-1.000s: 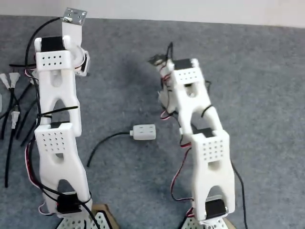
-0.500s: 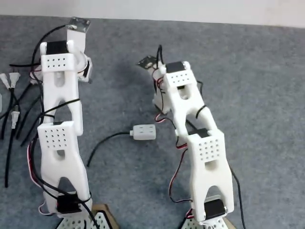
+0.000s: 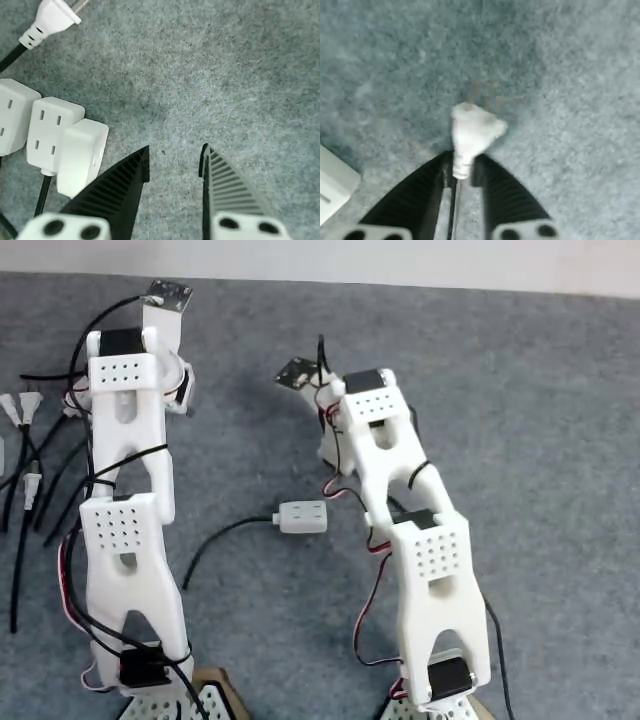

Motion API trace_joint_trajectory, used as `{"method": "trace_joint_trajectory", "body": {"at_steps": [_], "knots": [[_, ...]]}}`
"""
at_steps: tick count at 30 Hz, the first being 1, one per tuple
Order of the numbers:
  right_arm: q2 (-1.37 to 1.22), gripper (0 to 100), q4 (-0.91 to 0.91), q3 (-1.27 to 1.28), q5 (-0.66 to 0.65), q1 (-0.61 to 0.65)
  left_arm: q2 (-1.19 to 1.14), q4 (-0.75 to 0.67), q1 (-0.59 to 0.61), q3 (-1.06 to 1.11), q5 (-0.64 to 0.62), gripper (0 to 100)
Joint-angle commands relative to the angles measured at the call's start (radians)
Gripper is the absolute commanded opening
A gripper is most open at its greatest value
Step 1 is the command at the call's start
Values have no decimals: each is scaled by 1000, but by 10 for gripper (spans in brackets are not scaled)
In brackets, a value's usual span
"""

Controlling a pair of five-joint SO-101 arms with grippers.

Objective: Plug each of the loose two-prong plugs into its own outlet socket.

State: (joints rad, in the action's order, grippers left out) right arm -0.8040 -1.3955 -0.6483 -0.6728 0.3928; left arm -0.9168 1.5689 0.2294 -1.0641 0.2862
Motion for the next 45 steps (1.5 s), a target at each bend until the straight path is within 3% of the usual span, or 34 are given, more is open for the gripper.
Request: {"method": "trace_joint_trajectory", "body": {"at_steps": [1, 5, 10, 18, 24, 29, 35, 40, 45], "knots": [[16, 3, 65, -4, -12, 2, 13, -8, 10, -15, 11, 189], [16, 8, 159, -4, 129, -39, 13, -8, 12, -15, 11, 189], [15, 9, 200, 59, 129, -51, 13, -8, 12, -15, 11, 189], [28, 8, 262, 248, 18, -4, 13, -6, 7, -13, 11, 189], [30, 7, 24, 53, 15, 8, 12, 6, 2, -12, 12, 189], [30, 9, -110, -153, 21, 13, 18, 158, -61, -13, 114, 189], [30, 9, 28, -272, 163, 48, 19, 184, -67, -15, 123, 189], [28, 9, 97, -277, 218, 133, 12, 184, -59, -15, 126, 189], [30, 9, 157, -309, 272, 137, 10, 176, -44, -10, 137, 189]]}}
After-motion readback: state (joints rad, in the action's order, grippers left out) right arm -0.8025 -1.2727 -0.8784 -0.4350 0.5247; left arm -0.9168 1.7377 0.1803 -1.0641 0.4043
